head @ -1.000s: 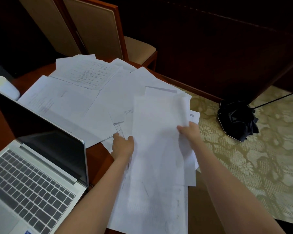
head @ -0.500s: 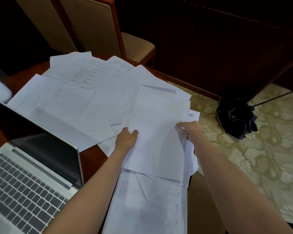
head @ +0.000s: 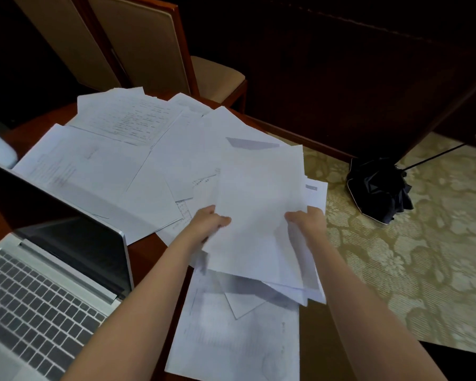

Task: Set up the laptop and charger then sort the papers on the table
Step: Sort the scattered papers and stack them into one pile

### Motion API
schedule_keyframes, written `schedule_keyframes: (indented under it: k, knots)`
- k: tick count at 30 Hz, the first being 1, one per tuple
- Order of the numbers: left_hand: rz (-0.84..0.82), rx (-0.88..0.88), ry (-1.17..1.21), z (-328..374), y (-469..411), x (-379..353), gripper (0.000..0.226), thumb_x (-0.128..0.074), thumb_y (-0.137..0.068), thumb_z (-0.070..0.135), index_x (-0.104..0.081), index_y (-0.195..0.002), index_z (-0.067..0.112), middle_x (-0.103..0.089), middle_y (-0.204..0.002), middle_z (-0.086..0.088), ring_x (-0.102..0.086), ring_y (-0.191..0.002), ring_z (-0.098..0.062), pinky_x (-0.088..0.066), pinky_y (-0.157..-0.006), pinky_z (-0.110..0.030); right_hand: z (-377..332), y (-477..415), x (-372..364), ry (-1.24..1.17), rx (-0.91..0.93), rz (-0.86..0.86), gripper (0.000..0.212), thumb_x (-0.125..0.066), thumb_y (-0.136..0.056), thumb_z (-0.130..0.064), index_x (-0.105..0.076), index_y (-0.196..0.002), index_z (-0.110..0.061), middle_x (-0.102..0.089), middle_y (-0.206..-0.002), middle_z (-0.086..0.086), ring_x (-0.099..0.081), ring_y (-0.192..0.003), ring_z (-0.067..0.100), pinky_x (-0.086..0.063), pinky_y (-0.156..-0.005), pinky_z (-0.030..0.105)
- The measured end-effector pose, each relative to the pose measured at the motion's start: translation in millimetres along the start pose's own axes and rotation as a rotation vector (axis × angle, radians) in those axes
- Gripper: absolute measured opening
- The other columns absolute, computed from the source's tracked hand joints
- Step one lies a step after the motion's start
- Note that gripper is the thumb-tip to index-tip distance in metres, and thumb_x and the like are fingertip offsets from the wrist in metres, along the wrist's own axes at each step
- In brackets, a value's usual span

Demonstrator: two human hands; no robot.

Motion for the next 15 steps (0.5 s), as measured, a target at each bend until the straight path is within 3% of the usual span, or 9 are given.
schedule_keyframes:
  k: [2,4,5,7,9,12,15]
  knots:
    - [-0.049,0.044,-0.106,-3.9,7.4,-13.4,0.016,-0.054,-0.086,0.0,-0.057,-0.08,0.015,-0.054,-0.07,-0.005,-0.052,-0.05,-0.011,-0.04,-0.043,-0.013,11.2,-3.0,11.5,0.061,-0.024,0.032,0.007,-0.058,-0.079,-0.002,-0.062,-0.085,-0.004,-0.059,-0.084,0.01,-0.057,-0.083,0.025,-0.043,-0.071,0.03]
    - [-0.09,0.058,-0.148,-11.6,10.6,-24.9,0.022,-0.049,-0.086,0.0,-0.054,-0.072,0.016,-0.047,-0.064,-0.005,-0.046,-0.042,-0.01,-0.035,-0.042,-0.016,20.0,-7.0,20.4,0.082,-0.054,0.046,0.011,-0.051,-0.081,0.0,-0.058,-0.089,-0.003,-0.056,-0.086,0.011,-0.054,-0.082,0.025,-0.04,-0.069,0.029]
    - [-0.094,0.051,-0.166,-15.2,10.7,-27.9,0.019,-0.049,-0.086,0.001,-0.056,-0.075,0.015,-0.049,-0.07,-0.007,-0.05,-0.051,-0.013,-0.036,-0.048,-0.02,22.3,-8.2,25.4,0.088,-0.067,0.059,0.016,-0.049,-0.082,0.0,-0.058,-0.095,-0.003,-0.055,-0.088,0.012,-0.052,-0.083,0.024,-0.04,-0.07,0.029]
    - [-0.037,0.014,-0.245,-20.5,9.7,-24.6,0.022,-0.049,-0.089,0.006,-0.062,-0.105,0.011,-0.056,-0.098,-0.007,-0.059,-0.09,-0.022,-0.042,-0.072,-0.024,28.3,-11.8,34.5,0.073,-0.106,0.082,0.023,-0.046,-0.084,0.001,-0.057,-0.104,-0.002,-0.053,-0.094,0.011,-0.05,-0.087,0.025,-0.04,-0.072,0.031]
    - [0.07,0.006,-0.294,-23.6,7.7,-14.2,0.035,-0.048,-0.09,0.011,-0.055,-0.125,0.009,-0.054,-0.123,-0.008,-0.054,-0.114,-0.026,-0.041,-0.092,-0.026,33.6,-12.8,36.4,0.027,-0.131,0.05,0.018,-0.046,-0.085,0.004,-0.056,-0.098,-0.003,-0.053,-0.091,0.01,-0.048,-0.088,0.025,-0.039,-0.07,0.031]
    - [0.224,0.049,-0.317,-28.0,9.0,-1.9,0.04,-0.05,-0.088,0.017,-0.051,-0.128,0.011,-0.04,-0.134,-0.015,-0.046,-0.12,-0.032,-0.041,-0.101,-0.032,39.4,-11.1,30.7,-0.015,-0.13,-0.02,0.017,-0.045,-0.083,0.006,-0.057,-0.092,-0.001,-0.055,-0.086,0.009,-0.049,-0.087,0.023,-0.039,-0.069,0.03]
    - [0.332,0.065,-0.235,-29.5,13.7,4.8,0.045,-0.054,-0.088,0.015,-0.043,-0.131,0.009,-0.03,-0.136,-0.016,-0.043,-0.121,-0.033,-0.039,-0.098,-0.032,43.8,-12.3,32.8,-0.004,-0.15,0.001,0.015,-0.048,-0.082,0.003,-0.053,-0.095,-0.005,-0.053,-0.087,0.008,-0.048,-0.086,0.023,-0.039,-0.071,0.029]
Point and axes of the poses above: each hand's wrist, its own y-axis away from the middle knuckle, its own x-axis out of the back of the hand, z = x × y, the point moved 6 cm from there along -y, towards the middle knuckle
